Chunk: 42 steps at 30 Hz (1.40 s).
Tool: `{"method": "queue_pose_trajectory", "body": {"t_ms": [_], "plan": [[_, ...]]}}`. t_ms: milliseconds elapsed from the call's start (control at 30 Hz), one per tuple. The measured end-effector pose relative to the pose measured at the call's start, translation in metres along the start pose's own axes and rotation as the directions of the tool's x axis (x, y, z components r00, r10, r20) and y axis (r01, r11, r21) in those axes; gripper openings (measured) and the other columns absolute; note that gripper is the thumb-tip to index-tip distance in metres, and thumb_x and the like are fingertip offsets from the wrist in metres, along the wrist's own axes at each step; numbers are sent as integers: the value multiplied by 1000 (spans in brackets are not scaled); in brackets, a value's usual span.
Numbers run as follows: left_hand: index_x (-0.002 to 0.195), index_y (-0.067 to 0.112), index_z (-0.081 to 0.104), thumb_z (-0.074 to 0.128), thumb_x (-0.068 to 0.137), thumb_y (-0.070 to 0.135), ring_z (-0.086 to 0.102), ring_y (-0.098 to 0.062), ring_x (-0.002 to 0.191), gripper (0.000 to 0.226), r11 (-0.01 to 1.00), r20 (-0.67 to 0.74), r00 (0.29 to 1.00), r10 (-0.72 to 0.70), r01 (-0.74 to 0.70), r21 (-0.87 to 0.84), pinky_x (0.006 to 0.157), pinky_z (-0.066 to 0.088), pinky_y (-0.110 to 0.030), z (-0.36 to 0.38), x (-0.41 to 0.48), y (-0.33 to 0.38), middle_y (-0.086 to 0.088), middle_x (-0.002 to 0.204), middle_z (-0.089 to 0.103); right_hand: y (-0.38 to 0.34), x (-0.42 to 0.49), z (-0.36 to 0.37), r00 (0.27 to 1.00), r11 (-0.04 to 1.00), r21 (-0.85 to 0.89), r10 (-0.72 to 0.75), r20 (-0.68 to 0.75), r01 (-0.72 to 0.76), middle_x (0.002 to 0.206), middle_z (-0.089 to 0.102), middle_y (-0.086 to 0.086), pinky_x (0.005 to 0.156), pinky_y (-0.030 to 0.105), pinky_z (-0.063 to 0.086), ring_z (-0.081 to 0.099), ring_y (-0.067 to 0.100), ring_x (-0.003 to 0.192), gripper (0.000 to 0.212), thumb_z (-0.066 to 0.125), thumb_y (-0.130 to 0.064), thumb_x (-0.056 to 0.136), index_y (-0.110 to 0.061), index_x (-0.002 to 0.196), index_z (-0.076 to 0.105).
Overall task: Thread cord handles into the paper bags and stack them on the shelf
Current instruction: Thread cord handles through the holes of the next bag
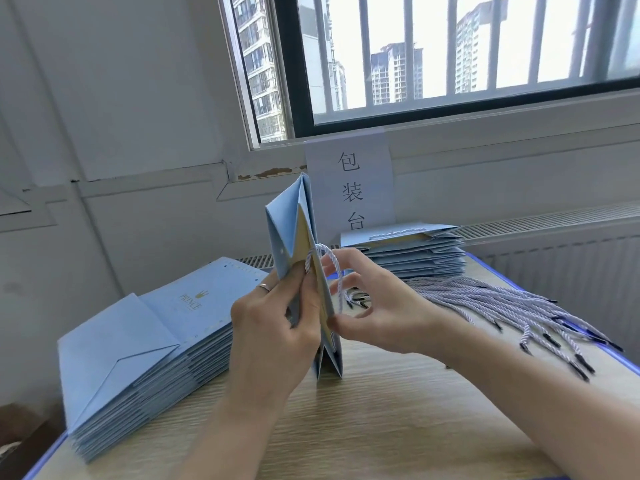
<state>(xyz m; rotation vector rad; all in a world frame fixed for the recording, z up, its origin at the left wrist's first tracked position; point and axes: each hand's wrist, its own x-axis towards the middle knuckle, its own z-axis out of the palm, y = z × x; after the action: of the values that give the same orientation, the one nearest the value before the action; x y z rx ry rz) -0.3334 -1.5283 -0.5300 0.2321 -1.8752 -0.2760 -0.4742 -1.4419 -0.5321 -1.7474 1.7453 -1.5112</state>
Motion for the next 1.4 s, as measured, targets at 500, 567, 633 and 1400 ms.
{"method": "queue_pose_trajectory", "body": {"t_ms": [500, 567, 633, 1400], "plan": [[64, 17, 75, 71, 80, 16, 42, -7, 51, 16, 997, 14, 998, -61, 60, 56, 50, 27, -10, 7, -4, -19, 13, 53, 50, -1, -3, -1, 973, 854, -517, 160, 167, -52, 92, 60, -12, 74, 32, 54, 61, 7, 84, 34, 54, -54, 76, -26, 96, 55], [64, 15, 75, 78, 79, 11, 44, -7, 53, 16, 996, 8, 999, -54, 53, 69, 50, 28, -8, 8, -5, -21, 12, 55, 52, -2, -5, 0, 980, 697, -716, 112, 162, 39, 68, 58, -5, 62, 34, 51, 57, 15, 68, 45, 42, -63, 75, -20, 72, 56], [66, 15, 76, 80, 79, 10, 48, -7, 56, 14, 996, -1, 999, -51, 51, 68, 52, 29, -6, 8, -4, -21, 10, 58, 58, -3, -5, 0, 981, 630, -771, 74, 182, 95, 52, 44, 5, 50, 32, 38, 45, 25, 53, 56, 46, -57, 84, -9, 57, 51], [48, 21, 34, 72, 79, 2, 21, -13, 51, 53, 998, 150, 987, -56, 49, 51, 47, 17, -17, 6, -2, -18, 9, 48, 16, -5, -3, 13, 961, 528, -815, -10, 275, 239, 49, 32, 8, 52, 33, 33, 47, 36, 59, 45, 46, -27, 92, -8, 52, 34]]}}
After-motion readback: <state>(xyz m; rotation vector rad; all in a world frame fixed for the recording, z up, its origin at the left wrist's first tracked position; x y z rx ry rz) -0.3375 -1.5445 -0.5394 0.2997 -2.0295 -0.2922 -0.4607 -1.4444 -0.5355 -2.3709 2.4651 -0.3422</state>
